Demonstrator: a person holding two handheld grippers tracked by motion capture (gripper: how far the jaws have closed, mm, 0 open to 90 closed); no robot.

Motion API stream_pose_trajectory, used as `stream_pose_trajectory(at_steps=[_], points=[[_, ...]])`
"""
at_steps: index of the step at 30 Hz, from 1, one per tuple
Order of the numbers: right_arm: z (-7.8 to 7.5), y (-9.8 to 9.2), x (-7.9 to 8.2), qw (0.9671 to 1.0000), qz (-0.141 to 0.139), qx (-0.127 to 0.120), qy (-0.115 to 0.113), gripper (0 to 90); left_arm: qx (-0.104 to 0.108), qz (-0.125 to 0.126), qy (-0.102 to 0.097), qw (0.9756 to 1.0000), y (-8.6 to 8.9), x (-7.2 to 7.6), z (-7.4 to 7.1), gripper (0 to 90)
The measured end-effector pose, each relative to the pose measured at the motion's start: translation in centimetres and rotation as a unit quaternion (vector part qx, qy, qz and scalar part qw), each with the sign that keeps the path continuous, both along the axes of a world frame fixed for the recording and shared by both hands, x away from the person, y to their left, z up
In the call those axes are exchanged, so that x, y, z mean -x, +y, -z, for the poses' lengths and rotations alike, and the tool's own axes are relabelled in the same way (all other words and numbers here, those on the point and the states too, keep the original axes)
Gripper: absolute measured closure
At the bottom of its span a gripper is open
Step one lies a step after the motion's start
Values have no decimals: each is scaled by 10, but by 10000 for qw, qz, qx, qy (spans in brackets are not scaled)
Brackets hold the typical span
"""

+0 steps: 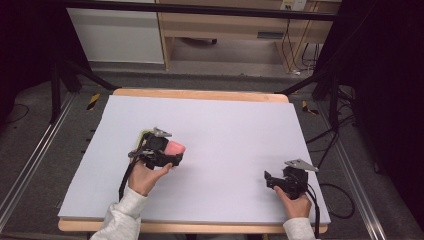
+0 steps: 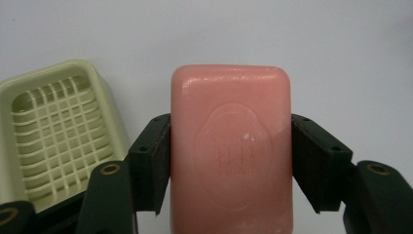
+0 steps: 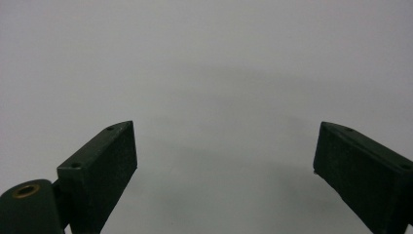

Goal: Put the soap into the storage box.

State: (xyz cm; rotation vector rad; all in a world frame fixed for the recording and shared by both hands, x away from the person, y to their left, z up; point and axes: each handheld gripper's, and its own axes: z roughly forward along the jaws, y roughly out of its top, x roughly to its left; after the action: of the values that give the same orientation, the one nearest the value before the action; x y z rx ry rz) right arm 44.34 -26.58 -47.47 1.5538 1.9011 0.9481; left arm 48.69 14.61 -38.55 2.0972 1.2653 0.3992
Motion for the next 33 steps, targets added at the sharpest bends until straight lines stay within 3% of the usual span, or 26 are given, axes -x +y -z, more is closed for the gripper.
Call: stream_pose_trajectory(at_steps=[13, 33], points=[[0, 0, 0, 10000, 5, 14, 11, 90, 118, -370, -67, 9992, 24, -14, -5, 372], [0, 0, 0, 10000, -6, 41, -49, 90, 193, -654, 9, 9977, 44, -34, -3, 371]])
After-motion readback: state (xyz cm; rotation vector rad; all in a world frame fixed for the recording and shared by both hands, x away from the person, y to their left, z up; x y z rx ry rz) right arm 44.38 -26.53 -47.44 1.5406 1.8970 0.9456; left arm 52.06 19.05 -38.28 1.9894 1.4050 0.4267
